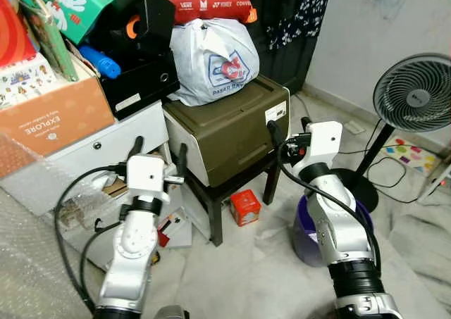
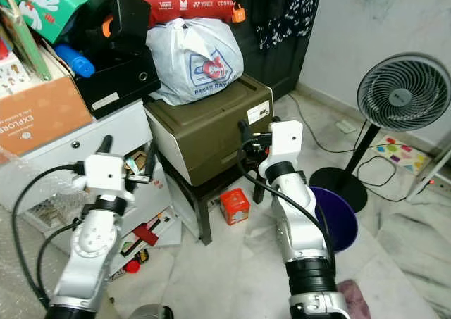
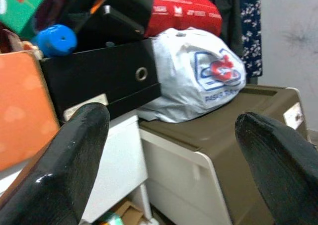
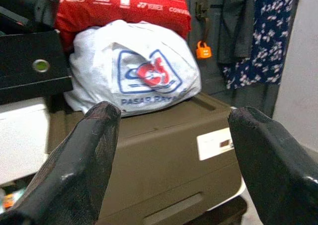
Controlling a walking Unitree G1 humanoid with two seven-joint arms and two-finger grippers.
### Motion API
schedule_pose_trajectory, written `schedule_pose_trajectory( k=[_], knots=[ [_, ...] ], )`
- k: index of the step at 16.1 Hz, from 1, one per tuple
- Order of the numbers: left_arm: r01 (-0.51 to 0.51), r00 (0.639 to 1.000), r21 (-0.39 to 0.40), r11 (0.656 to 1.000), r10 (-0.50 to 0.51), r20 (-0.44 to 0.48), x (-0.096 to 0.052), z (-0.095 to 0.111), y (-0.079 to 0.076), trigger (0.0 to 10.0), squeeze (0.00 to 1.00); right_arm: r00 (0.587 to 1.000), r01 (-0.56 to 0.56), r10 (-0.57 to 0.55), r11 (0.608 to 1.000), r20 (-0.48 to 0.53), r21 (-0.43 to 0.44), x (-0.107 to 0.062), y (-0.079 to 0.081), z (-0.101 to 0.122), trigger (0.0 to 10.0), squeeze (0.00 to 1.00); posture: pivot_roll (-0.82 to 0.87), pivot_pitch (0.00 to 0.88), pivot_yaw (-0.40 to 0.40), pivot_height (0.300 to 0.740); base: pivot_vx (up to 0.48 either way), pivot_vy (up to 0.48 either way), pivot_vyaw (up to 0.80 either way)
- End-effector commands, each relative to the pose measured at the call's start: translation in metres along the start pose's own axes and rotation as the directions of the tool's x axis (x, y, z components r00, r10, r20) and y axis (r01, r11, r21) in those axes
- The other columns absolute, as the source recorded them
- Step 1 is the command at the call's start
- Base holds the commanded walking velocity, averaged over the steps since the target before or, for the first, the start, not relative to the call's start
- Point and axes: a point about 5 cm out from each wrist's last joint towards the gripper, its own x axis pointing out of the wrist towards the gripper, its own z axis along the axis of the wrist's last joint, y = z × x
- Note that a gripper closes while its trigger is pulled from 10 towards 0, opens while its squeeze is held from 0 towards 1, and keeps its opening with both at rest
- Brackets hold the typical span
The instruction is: Clean up the room
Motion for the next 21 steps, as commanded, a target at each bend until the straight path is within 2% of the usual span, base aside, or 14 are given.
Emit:
schedule_pose_trajectory(
  k=[1, 2, 13, 17, 21],
  knots=[
    [-0.006, 1.000, 0.000, 1.000, 0.006, -0.008, 0.0011, -0.0009, 0.0023, 10.0, 0.00, 1.000, -0.009, 0.009, 1.000, -0.002, 0.013, 0.0027, 0.0036, 0.0011, 10.0, 0.00, -0.02, 0.000, -0.018, 0.740, 0.000, 0.000, -0.48],
    [-0.004, 1.000, -0.003, 1.000, 0.004, -0.008, 0.0011, -0.0008, 0.0022, 10.0, 0.00, 1.000, -0.008, 0.008, 1.000, -0.003, 0.014, 0.0028, 0.0035, 0.0009, 10.0, 0.00, -0.02, 0.000, -0.017, 0.740, 0.000, 0.000, -0.80],
    [0.003, 1.000, -0.006, 1.000, -0.003, -0.006, 0.0004, -0.0005, 0.0023, 10.0, 0.00, 1.000, -0.004, 0.004, 1.000, -0.002, 0.012, 0.0024, 0.0035, 0.0006, 10.0, 0.00, -0.02, 0.000, -0.016, 0.740, 0.000, 0.024, 0.00],
    [0.082, 0.996, -0.033, 0.996, -0.081, 0.035, -0.0016, 0.0051, -0.0017, 10.0, 0.00, 1.000, -0.005, 0.005, 1.000, -0.001, 0.006, 0.0023, 0.0037, 0.0007, 10.0, 0.00, -0.02, 0.000, -0.012, 0.740, 0.000, 0.000, 0.00],
    [0.086, 0.996, -0.038, 0.996, -0.085, 0.031, -0.0022, 0.0047, -0.0019, 10.0, 0.00, 1.000, -0.005, 0.005, 1.000, -0.003, 0.004, 0.0019, 0.0037, 0.0000, 10.0, 0.00, -0.02, 0.002, -0.013, 0.740, 0.318, 0.000, 0.00]
  ],
)
